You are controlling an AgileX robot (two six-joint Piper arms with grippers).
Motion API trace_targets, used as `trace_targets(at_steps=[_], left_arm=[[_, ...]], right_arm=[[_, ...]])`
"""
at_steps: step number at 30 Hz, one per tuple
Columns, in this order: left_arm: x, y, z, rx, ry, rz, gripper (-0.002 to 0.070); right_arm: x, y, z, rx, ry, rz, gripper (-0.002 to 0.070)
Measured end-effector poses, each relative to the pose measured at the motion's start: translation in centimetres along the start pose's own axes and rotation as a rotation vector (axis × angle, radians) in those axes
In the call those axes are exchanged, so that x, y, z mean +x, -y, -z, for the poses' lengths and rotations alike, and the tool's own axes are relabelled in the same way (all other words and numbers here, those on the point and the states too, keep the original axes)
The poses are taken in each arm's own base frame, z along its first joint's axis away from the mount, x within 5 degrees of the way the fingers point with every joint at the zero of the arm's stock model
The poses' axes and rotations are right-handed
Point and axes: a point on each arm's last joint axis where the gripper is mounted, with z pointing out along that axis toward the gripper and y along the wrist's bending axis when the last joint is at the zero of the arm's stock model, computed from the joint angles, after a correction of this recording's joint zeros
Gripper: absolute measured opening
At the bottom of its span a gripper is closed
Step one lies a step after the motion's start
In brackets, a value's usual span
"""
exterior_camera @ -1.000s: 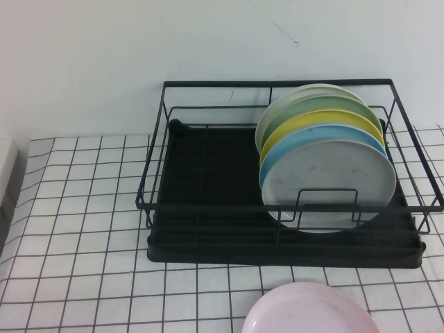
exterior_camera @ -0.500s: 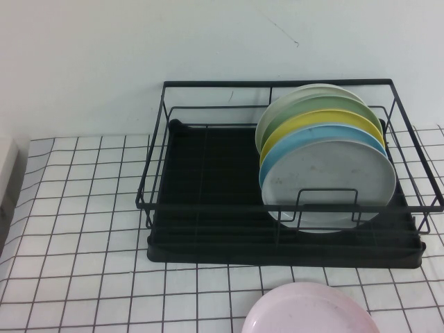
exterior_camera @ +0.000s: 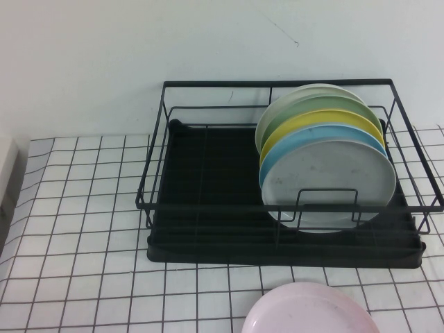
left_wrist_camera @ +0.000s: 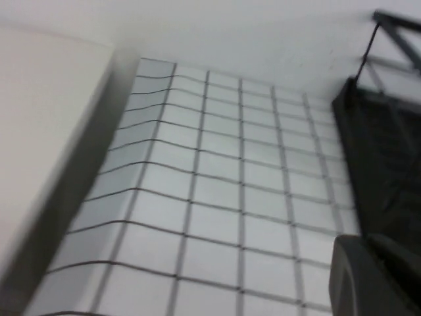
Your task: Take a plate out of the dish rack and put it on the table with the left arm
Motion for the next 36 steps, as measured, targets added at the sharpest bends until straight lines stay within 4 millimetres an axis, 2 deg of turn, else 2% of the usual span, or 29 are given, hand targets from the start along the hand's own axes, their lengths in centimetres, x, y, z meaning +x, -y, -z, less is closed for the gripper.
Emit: trace_targets(at_steps=[6,8,12,14,16,19,22,26,28,32,36], left_arm=[[-1.2,0.7,0.1,0.11,0.118,0.444,-0.0004],[-1.5,0.6,0.1,0.113,0.154,0.502,-0.0004],[-1.7,0.6,0.2,0.111,0.177,0.504,-0.0004],[-1.7,0.9,0.2,0.132,0.146,0.478,-0.0004],[-2.4,1.7,0.5,0.175,0.108,0.423,-0.0004],[-5.4,3.4,1.2,0.238,0.041,0.302,-0.0004],[-8.4,5.0,0.9,0.294,-0.095,0.176,-0.0004],[-11.9,7.0,-1.1,0.414,-0.321,-0.004,-0.0004],[-13.4,7.7,-2.2,0.479,-0.382,-0.099,-0.0004],[-15.8,8.5,-5.6,0.57,-0.423,-0.178,-0.0004],[-16.9,9.6,-9.2,0.668,-0.427,-0.21,-0.0004]], right_arm=[[0.0,0.0,0.0,0.0,0.0,0.0,-0.0001],[0.0,0.0,0.0,0.0,0.0,0.0,-0.0001],[0.0,0.0,0.0,0.0,0.0,0.0,-0.0001],[0.0,0.0,0.0,0.0,0.0,0.0,-0.0001],[0.0,0.0,0.0,0.0,0.0,0.0,-0.0001],[0.0,0.0,0.0,0.0,0.0,0.0,-0.0001],[0.0,0.0,0.0,0.0,0.0,0.0,-0.0001],[0.0,0.0,0.0,0.0,0.0,0.0,-0.0001],[0.0,0.0,0.0,0.0,0.0,0.0,-0.0001],[0.0,0.0,0.0,0.0,0.0,0.0,-0.0001],[0.0,0.0,0.0,0.0,0.0,0.0,-0.0001]])
